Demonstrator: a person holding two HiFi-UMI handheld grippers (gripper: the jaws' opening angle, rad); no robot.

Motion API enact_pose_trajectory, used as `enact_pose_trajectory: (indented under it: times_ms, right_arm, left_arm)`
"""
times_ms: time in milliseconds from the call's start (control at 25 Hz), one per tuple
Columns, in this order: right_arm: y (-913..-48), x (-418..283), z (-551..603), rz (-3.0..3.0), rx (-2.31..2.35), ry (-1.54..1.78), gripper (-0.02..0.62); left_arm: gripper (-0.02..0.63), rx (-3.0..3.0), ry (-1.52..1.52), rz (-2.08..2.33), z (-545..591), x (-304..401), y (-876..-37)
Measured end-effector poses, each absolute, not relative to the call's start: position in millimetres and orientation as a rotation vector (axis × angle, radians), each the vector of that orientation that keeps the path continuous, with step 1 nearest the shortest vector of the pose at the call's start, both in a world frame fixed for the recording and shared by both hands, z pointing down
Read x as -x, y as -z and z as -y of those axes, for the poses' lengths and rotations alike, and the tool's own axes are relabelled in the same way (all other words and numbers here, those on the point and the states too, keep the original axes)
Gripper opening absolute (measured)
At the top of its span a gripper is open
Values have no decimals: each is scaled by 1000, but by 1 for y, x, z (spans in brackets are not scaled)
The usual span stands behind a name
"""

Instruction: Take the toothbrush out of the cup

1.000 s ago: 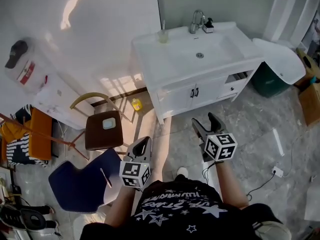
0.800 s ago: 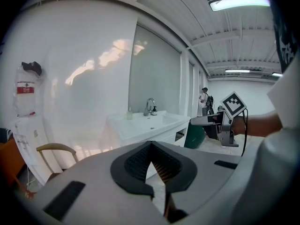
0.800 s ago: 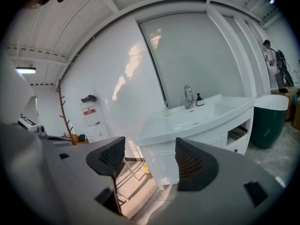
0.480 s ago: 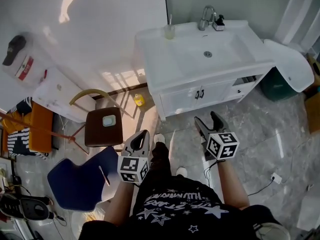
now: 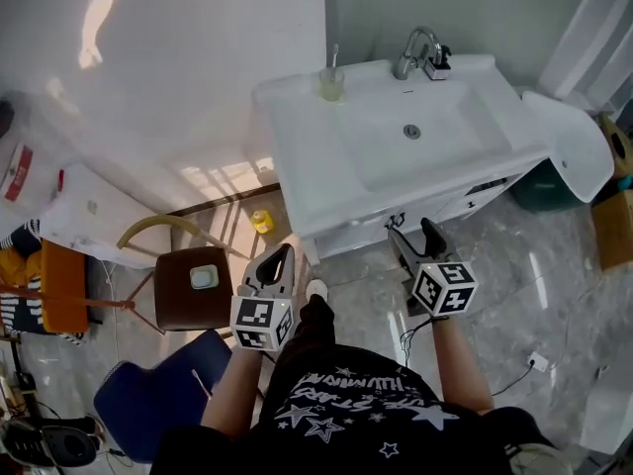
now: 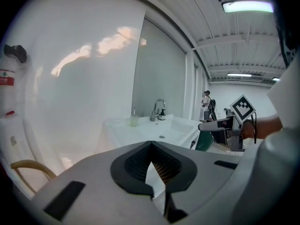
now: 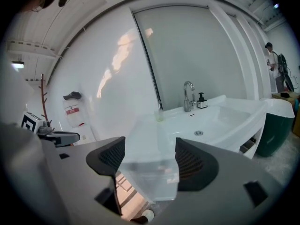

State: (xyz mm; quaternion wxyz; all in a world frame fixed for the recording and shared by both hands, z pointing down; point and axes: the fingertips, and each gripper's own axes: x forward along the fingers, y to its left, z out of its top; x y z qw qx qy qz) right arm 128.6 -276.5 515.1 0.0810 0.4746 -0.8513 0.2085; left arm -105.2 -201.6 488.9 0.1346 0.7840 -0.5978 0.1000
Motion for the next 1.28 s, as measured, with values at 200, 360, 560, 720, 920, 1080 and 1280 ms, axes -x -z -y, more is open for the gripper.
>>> enact_pose_trajectory:
  times_ms: [200, 360, 560, 720, 920, 1080, 1280]
  right_arm:
    - [-505, -87, 359, 2537, -1426, -595, 321]
    - [-496, -54, 420, 2533, -1426, -570, 321]
    - [-497, -20, 485, 2529, -1429, -581, 321]
    - [-496, -2, 523, 2529, -1431, -631, 321]
    - [-496, 7, 559, 2525, -1407, -635, 321]
    - [-493, 7, 590, 2538, -1375, -632, 321]
    - [-491, 17, 632, 2567, -1275, -637, 321]
  left_arm:
    - [15, -2279, -264, 1718, 285, 140, -483]
    - [15, -2287, -287, 1706, 336, 171, -483]
    - [15, -2254, -287, 1693, 388, 206, -494]
    - [15, -2249, -272, 1679, 421, 221, -499]
    - [15, -2242, -279, 1668, 455, 228, -503]
    - [15, -2235, -293, 1672, 473, 223, -501]
    - [15, -2181, -290, 1770, 492, 225, -498]
